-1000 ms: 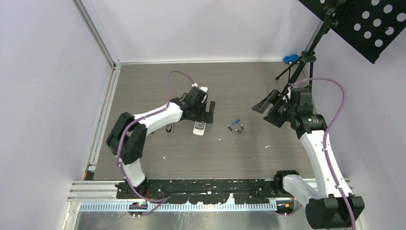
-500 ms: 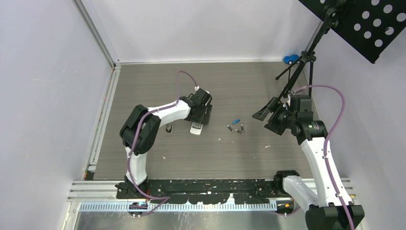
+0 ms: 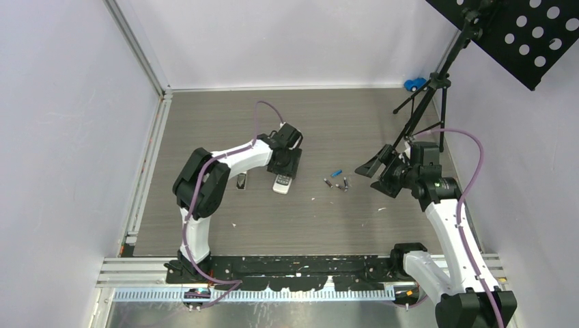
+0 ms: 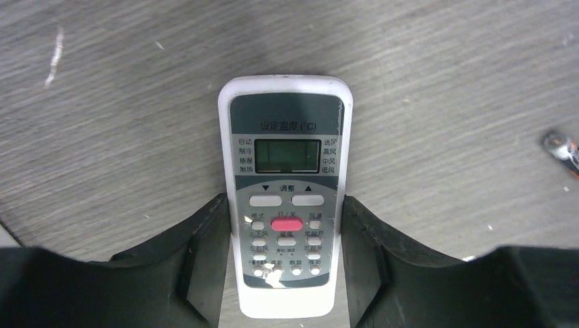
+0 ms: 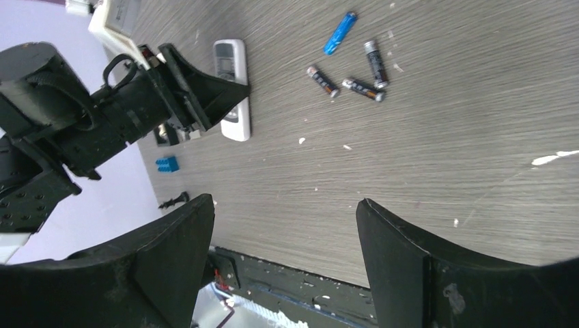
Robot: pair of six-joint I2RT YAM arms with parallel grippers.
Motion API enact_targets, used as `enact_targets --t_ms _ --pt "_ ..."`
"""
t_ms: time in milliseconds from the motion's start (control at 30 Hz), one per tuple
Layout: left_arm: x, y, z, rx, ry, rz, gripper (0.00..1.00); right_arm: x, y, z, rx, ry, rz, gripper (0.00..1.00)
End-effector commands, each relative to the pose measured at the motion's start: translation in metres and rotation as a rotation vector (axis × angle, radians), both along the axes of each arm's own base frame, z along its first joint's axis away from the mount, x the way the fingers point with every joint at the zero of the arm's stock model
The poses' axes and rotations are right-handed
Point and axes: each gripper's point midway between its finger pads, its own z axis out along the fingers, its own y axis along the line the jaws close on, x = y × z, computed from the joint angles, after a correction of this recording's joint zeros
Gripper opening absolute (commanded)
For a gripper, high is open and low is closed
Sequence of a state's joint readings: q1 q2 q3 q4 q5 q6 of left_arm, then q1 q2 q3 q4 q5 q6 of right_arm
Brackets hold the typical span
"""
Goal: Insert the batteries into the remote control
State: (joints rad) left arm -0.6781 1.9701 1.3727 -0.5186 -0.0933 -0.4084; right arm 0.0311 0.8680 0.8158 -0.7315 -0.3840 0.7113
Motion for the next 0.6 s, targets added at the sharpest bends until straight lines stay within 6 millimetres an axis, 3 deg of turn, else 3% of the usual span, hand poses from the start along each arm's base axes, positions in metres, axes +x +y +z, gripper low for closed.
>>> enact_targets --t_ms 0,100,167,300,400,567 --pt "-0.010 -0.022 0.034 -0.112 0.035 -0.109 0.08 0.007 0.023 0.021 0.140 -0.098 0.074 0.81" --pt "-0.019 -0.042 0.071 -0.239 0.040 -0.187 0.06 0.009 0.032 0.030 0.204 -0.144 0.092 0.89" --pt "-0.027 -0.057 0.098 -0.341 0.046 -0.241 0.00 0.013 0.036 0.044 0.254 -0.212 0.083 0.93" --pt "-0.044 -0.087 0.161 -0.567 0.064 -0.343 0.00 0.014 0.047 0.082 0.431 -0.360 0.073 0.98" --pt "-0.053 -0.103 0.210 -0.709 0.063 -0.394 0.00 0.011 0.049 0.104 0.497 -0.434 0.069 0.99" --pt "-0.062 -0.121 0.270 -0.923 0.071 -0.406 0.00 0.003 0.052 0.127 0.533 -0.497 0.096 1.00"
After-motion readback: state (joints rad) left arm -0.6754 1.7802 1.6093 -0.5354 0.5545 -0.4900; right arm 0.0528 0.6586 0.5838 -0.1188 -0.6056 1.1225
